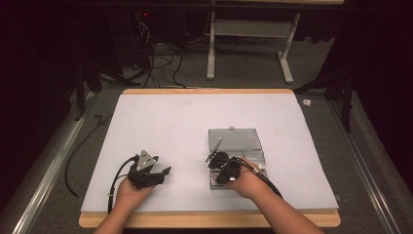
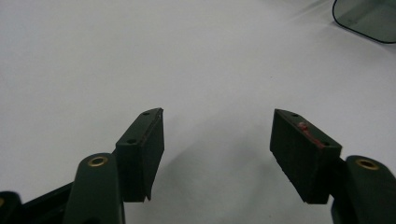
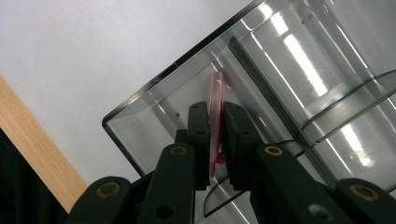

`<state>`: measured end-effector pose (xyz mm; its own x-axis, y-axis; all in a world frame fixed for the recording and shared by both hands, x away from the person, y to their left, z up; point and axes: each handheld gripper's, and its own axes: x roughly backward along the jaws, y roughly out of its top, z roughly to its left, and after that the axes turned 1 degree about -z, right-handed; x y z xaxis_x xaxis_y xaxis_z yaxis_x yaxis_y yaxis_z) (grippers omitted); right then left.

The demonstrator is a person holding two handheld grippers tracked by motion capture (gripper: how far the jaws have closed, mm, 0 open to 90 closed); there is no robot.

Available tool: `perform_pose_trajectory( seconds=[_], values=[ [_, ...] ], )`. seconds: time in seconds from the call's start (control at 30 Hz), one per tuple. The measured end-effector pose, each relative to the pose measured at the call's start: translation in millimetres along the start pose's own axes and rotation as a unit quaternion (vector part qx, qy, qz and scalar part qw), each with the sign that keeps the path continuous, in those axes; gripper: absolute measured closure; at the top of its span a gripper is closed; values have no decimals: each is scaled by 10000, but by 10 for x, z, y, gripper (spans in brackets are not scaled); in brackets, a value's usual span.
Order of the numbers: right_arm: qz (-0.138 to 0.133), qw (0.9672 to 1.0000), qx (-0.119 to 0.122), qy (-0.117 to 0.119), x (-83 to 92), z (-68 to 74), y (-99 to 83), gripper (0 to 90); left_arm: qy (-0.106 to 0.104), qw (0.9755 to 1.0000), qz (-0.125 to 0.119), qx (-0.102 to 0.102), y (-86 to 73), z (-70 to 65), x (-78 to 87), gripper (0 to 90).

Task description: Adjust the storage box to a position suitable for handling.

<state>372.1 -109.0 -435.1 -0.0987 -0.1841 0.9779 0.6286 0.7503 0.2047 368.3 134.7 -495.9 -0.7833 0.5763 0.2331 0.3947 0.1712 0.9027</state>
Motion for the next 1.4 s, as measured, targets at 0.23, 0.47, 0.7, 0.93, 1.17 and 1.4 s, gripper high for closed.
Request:
perform_pose_trajectory(
  seconds=[0.23,0.47,0.7,0.93,1.17,1.4],
  values=[
    [-91,9999,-48,-12,49,-18,-9,805,2,10000,0,2,0,0,-1,356],
    [-220,9996,-123,-95,207,-55,-54,807,5,10000,-3,-8,-1,-1,0,356],
    [-364,9985,-341,-215,373,-175,-179,813,3,10000,-3,-5,-1,-2,0,356],
    [-414,9965,-638,-334,470,-334,-388,817,6,10000,0,-3,0,0,0,356],
    [-475,9937,-856,-538,579,-497,-595,807,10,10000,-17,23,1,0,-3,355],
    [-535,9904,-1091,-666,672,-647,-793,801,15,10000,-24,36,1,0,-3,355]
  ],
)
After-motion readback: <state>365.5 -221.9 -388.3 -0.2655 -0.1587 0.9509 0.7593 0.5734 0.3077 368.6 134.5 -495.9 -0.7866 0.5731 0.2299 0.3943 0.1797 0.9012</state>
